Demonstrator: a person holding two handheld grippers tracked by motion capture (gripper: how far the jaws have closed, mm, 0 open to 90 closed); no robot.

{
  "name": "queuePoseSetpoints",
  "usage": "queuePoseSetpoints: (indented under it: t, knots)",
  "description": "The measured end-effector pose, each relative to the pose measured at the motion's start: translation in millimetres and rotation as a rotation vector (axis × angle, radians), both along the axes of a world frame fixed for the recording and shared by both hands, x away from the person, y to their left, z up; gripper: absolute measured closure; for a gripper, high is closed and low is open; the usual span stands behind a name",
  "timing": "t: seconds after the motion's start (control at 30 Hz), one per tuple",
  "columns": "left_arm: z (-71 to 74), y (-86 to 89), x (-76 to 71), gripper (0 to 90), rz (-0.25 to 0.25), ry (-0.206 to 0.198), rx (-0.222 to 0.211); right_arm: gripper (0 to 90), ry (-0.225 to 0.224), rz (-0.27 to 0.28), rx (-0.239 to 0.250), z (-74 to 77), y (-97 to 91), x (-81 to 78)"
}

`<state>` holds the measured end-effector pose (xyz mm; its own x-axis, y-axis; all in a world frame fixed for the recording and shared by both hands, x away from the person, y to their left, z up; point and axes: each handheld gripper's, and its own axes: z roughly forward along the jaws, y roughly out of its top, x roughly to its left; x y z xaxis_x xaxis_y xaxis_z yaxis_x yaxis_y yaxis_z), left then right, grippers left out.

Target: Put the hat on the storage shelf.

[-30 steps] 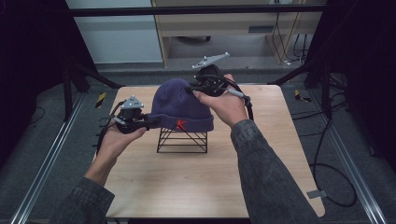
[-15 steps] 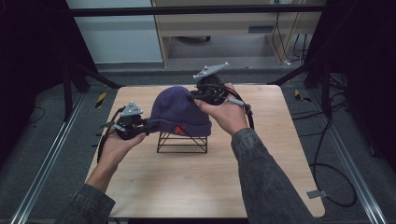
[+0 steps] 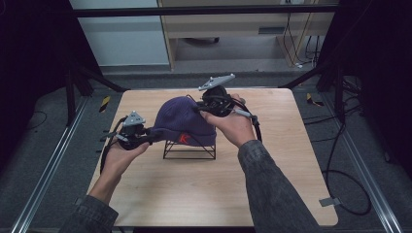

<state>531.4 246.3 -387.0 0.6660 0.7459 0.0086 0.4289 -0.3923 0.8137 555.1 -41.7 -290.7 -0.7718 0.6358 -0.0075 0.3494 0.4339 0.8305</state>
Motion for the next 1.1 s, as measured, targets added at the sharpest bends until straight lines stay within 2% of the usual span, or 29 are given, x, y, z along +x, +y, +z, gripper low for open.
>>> queuePoseSetpoints:
  t: [0.3,0.37,0.6,1.1]
  knots:
    - [-2.3,-0.9,0.8,68.0,-0.001,0.002,-0.006,78.0,0.004,0.0,-0.001,-4.6,-1.8,-1.0]
    - [-2.7,-1.8,0.7,68.0,-0.005,0.001,0.004,78.0,0.008,-0.003,-0.002,-6.4,-3.3,-1.8]
    - [-4.3,-0.9,1.0,68.0,-0.005,0.002,-0.009,78.1,0.01,0.001,-0.004,-8.1,-3.9,-2.6]
    - [-11.2,-4.4,1.1,67.9,-0.014,0.01,0.026,78.3,0.03,0.0,0.0,-19.0,-4.5,-1.7]
